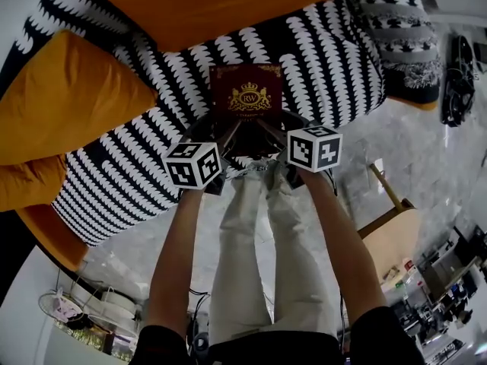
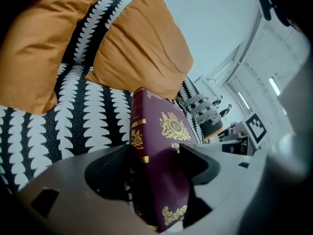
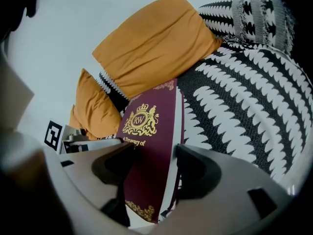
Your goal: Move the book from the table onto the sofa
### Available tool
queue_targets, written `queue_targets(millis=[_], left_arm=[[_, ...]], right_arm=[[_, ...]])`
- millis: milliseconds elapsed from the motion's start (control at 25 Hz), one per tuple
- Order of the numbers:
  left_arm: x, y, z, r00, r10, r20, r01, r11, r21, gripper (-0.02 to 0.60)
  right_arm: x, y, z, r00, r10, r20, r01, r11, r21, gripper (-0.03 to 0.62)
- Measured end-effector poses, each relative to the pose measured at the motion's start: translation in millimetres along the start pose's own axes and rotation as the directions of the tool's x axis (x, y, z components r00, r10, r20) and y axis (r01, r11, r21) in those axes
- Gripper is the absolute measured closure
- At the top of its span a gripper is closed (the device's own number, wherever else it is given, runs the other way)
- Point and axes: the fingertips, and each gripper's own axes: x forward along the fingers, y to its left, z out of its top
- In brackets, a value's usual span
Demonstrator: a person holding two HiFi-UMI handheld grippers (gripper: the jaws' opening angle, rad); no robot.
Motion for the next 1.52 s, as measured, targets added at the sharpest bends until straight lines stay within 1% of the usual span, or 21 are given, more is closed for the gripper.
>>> queue_targets(millis=[80,120,200,240,320,480,600,720,760,840,960,1000,1080,1160,1240,1280,1360,1400,1440,1480,1520], left_arm=[[2.8,-0.2,-2.9,1.0,0.004,-0.003,-0.004,1.0,-0.004,0.246],[3.2,-0.2,-2.7,1.0,-0.004,0.0,0.004,1.0,-0.018,0.238],[2.1,2.1,0.5,1.0,-0.013,0.02,0.014,0.999,-0.05,0.227],[0.8,4.3,2.4,1.0,-0.007,0.029,0.009,0.998,-0.056,0.221],[-1.5,7.1,4.7,0.999,0.008,0.034,-0.007,0.999,-0.043,0.218],[-2.5,8.1,-1.2,1.0,0.023,0.014,-0.023,1.0,-0.01,0.218],[-1.7,11.7,-9.5,0.999,0.04,0.005,-0.04,0.999,0.003,0.218],[-6.7,6.1,-7.4,0.999,0.05,-0.011,-0.05,0.998,0.025,0.219],[-9.7,4.3,-5.6,0.998,0.062,-0.016,-0.061,0.998,0.031,0.219],[-17.4,-0.4,-3.9,0.996,0.079,-0.032,-0.078,0.996,0.037,0.219],[-28.1,-15.4,-2.1,0.996,0.065,-0.058,-0.062,0.997,0.046,0.223],[-31.6,-21.0,-0.5,0.997,0.06,-0.058,-0.057,0.997,0.053,0.232],[-39.2,-30.4,4.2,0.997,0.057,-0.046,-0.054,0.996,0.066,0.277],[-47.7,-39.3,12.0,0.998,0.058,-0.028,-0.056,0.995,0.08,0.3],[-56.3,-50.8,25.4,0.998,0.055,-0.009,-0.054,0.994,0.092,0.324],[-60.6,-57.5,33.7,0.999,0.052,0.001,-0.052,0.994,0.098,0.335],[-70.5,-71.6,48.5,0.999,0.047,0.02,-0.049,0.992,0.118,0.363],[-76.4,-78.5,54.1,0.998,0.048,0.028,-0.052,0.99,0.132,0.385],[-82.9,-85.1,58.6,0.998,0.052,0.038,-0.057,0.987,0.147,0.428],[-89.8,-91.8,62.4,0.997,0.056,0.047,-0.063,0.985,0.158,0.453],[-96.8,-98.7,65.7,0.997,0.057,0.055,-0.066,0.984,0.164,0.465]], right_arm=[[1.7,0.5,-2.5,1.0,-0.007,-0.004,0.007,1.0,-0.001,0.312],[2.4,0.3,-2.6,1.0,-0.009,0.0,0.009,1.0,0.004,0.308],[3.9,-1.3,-2.1,1.0,-0.019,0.011,0.019,1.0,0.015,0.263],[4.1,-2.7,-1.9,1.0,-0.027,0.015,0.027,0.999,0.017,0.263],[1.2,-6.1,0.3,0.999,-0.045,0.026,0.045,0.999,0.018,0.252],[-6.1,-14.4,2.7,0.997,-0.068,0.037,0.067,0.998,0.015,0.25],[-9.2,-22.5,0.5,0.995,-0.092,0.037,0.093,0.996,-0.006,0.25],[-21.9,-19.2,7.6,0.994,-0.098,0.044,0.099,0.995,-0.026,0.253],[-27.1,-16.5,10.5,0.994,-0.102,0.045,0.104,0.994,-0.039,0.268],[-37.3,-9.7,15.1,0.993,-0.11,0.046,0.113,0.992,-0.063,0.323],[-52.8,3.7,21.8,0.994,-0.1,0.043,0.104,0.99,-0.091,0.342],[-57.7,8.7,23.6,0.995,-0.093,0.04,0.097,0.99,-0.101,0.352],[-65.0,19.5,26.5,0.997,-0.075,0.035,0.078,0.991,-0.105,0.398],[-71.9,31.7,31.0,0.998,-0.055,0.037,0.059,0.993,-0.103,0.43],[-82.0,42.5,40.7,0.997,-0.055,0.046,0.061,0.989,-0.137,0.503],[-87.8,47.3,47.3,0.997,-0.056,0.051,0.063,0.986,-0.157,0.524],[-100.6,57.1,58.5,0.997,-0.047,0.061,0.058,0.982,-0.18,0.546],[-107.8,62.5,61.9,0.997,-0.042,0.065,0.053,0.981,-0.185,0.553],[-115.4,68.5,64.0,0.997,-0.036,0.068,0.048,0.981,-0.189,0.558],[-123.3,75.1,65.2,0.997,-0.031,0.071,0.044,0.98,-0.193,0.563],[-131.2,82.4,66.0,0.997,-0.026,0.074,0.04,0.98,-0.197,0.568]])
